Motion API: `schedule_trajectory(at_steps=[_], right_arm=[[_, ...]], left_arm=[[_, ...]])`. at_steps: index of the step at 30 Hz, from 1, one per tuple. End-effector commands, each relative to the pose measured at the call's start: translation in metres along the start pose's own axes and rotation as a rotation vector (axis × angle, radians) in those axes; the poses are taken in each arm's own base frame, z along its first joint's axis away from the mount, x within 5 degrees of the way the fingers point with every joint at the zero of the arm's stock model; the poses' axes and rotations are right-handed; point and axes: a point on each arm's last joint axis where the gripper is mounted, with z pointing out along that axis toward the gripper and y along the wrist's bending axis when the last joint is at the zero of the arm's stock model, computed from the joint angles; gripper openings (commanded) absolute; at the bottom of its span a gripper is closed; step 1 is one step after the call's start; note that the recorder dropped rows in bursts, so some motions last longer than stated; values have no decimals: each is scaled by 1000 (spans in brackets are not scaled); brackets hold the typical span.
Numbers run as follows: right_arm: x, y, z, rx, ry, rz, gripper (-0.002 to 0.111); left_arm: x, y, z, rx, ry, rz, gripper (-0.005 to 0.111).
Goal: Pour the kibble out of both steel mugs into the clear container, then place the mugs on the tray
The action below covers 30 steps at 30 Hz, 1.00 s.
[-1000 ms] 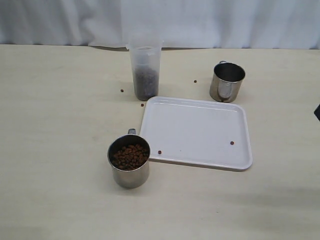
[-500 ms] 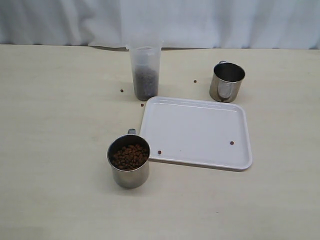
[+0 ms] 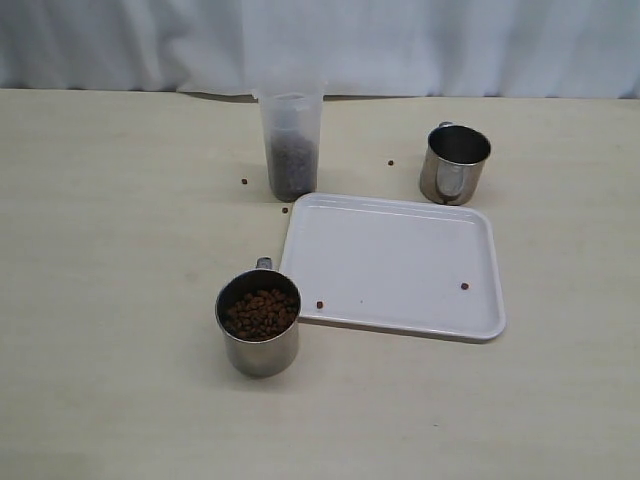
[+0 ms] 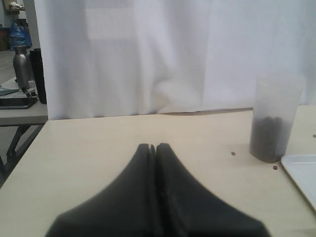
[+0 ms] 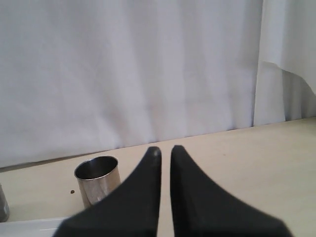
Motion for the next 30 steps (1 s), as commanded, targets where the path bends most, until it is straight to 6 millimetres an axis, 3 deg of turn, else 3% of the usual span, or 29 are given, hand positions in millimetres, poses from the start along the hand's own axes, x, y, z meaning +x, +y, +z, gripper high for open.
schedule_trajectory(at_steps=[1, 9, 23, 30], right_arm=[[2, 1, 0, -15, 10, 7, 5], [1, 1, -1, -37, 3, 10, 5], [0, 13, -5, -329, 13, 46, 5], [-1, 10, -4, -312, -7, -26, 5]], left_arm=[[0, -1, 0, 10, -11, 0, 0], [0, -1, 0, 10, -11, 0, 0], [0, -1, 0, 10, -11, 0, 0], [0, -1, 0, 10, -11, 0, 0]])
